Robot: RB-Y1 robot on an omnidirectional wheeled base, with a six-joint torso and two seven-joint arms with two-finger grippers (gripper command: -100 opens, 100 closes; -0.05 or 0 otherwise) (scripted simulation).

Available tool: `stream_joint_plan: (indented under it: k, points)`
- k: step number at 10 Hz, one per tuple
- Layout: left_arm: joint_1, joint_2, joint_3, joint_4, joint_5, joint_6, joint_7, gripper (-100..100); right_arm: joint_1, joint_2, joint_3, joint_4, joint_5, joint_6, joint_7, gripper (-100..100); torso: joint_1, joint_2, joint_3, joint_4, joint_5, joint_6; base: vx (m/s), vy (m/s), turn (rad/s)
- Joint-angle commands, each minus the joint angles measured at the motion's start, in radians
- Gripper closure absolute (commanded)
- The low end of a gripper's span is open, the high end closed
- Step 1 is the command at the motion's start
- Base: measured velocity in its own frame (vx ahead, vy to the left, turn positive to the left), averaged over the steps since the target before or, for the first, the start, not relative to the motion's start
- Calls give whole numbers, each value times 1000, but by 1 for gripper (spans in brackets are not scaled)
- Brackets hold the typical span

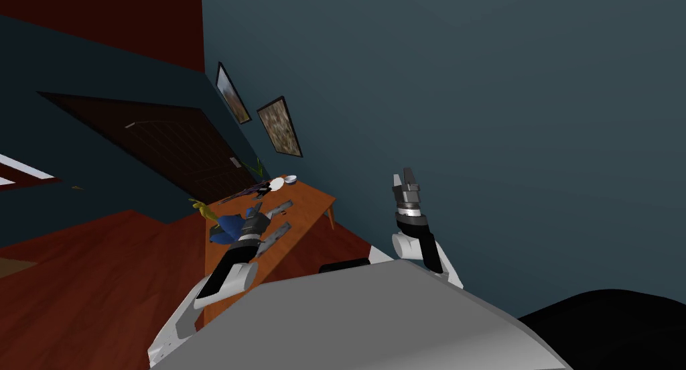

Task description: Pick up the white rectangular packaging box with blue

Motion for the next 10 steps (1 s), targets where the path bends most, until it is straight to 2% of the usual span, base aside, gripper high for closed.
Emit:
stream_joint_plan:
  k: [1, 2, 3, 4, 5, 6, 7, 8, 9, 10]
  points:
    - [-15, 33, 18, 50, 30, 50, 26, -100, 0, 0, 0, 0, 0, 0, 0, 0, 0, 0, 0, 0, 0, 0, 2, -32, -109]
    - [-15, 33, 18, 62, 30, 57, 26, -100, 0, 0, 0, 0, 0, 0, 0, 0, 0, 0, 0, 0, 0, 0, 0, -25, -48]
    - [-31, 63, 34, 92, 58, 106, 49, -100, 0, 0, 0, 0, 0, 0, 0, 0, 0, 0, 0, 0, 0, 0, 2, -32, -95]
    - [-31, 63, 34, 112, 58, 109, 49, -100, 0, 0, 0, 0, 0, 0, 0, 0, 0, 0, 0, 0, 0, 0, 3, -25, -48]
    - [-46, 91, 50, 154, 86, 142, 71, -100, 0, 0, 0, 0, 0, 0, 0, 0, 0, 0, 0, 0, 0, 0, 5, -30, -112]
    - [-46, 91, 50, 164, 86, 158, 71, -100, 0, 0, 0, 0, 0, 0, 0, 0, 0, 0, 0, 0, 0, 0, 3, -21, -54]
    - [-62, 119, 65, 201, 115, 187, 92, -100, 0, 0, 0, 0, 0, 0, 0, 0, 0, 0, 0, 0, 0, 0, 8, -28, -108]
    - [-62, 119, 65, 218, 115, 216, 92, -100, 0, 0, 0, 0, 0, 0, 0, 0, 0, 0, 0, 0, 0, 0, 4, -23, -55]
    - [-62, 119, 65, 218, 115, 217, 92, -100, 0, 0, 0, 0, 0, 0, 0, 0, 0, 0, 0, 0, 0, 0, -1, -10, 10]
    - [-78, 146, 80, 273, 145, 255, 113, -100, 0, 0, 0, 0, 0, 0, 0, 0, 1, 0, 0, 0, 0, 0, 1, -19, -94]
